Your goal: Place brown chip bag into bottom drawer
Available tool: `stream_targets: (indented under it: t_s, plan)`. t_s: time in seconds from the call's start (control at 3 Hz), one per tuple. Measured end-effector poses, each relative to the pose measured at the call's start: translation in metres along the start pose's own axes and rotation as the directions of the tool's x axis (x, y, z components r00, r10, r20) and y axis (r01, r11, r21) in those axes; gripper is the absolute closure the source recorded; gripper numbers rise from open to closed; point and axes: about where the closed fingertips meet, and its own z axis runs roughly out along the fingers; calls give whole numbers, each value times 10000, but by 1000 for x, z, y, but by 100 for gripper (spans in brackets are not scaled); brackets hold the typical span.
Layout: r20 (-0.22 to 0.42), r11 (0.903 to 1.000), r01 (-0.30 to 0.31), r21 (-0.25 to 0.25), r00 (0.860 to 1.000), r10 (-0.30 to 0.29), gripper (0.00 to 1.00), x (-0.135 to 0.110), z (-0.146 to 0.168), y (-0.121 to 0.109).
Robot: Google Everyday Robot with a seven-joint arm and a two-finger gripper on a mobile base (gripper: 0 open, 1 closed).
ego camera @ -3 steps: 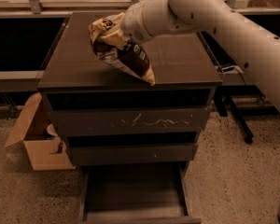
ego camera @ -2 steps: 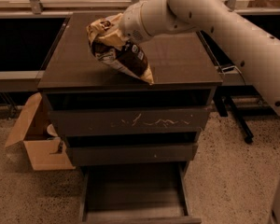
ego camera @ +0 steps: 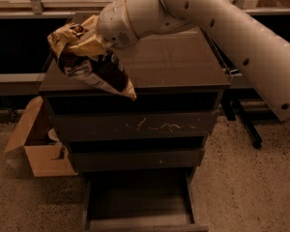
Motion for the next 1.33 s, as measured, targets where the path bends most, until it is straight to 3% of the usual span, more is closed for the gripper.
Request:
stream_targets:
  t_s: [0.33, 0.67, 1.0, 1.33]
  plan:
    - [339, 9946, -293, -993, 9989, 328, 100, -21, 9, 47]
    - [-47, 9875, -806, -1354, 9967, 807, 100, -8, 14, 70]
    - [-65, 9869, -822, -1389, 9966, 821, 100, -7, 16, 71]
    - [-9, 9834, -1036, -1492, 9945, 1046, 100, 11, 23, 86]
